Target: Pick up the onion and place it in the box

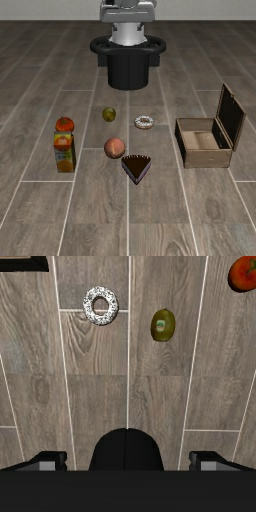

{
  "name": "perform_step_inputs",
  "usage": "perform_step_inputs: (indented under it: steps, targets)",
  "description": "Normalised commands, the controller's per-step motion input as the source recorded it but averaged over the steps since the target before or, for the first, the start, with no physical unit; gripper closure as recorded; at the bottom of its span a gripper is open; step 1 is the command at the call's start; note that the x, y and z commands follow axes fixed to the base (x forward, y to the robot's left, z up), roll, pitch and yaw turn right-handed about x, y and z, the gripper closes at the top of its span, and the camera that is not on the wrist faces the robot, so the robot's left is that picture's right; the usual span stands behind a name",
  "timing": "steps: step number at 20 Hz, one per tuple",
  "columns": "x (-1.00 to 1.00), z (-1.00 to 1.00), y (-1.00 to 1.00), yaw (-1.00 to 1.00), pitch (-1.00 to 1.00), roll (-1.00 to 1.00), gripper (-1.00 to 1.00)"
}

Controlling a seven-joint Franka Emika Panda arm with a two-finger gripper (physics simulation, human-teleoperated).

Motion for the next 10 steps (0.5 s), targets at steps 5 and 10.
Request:
perform_step_inputs:
  steps: [5, 10]
  targets:
    - [1.00, 0.00, 0.00, 0.00, 0.00, 0.00, -1.00]
    - [1.00, 0.00, 0.00, 0.00, 0.00, 0.00, -1.00]
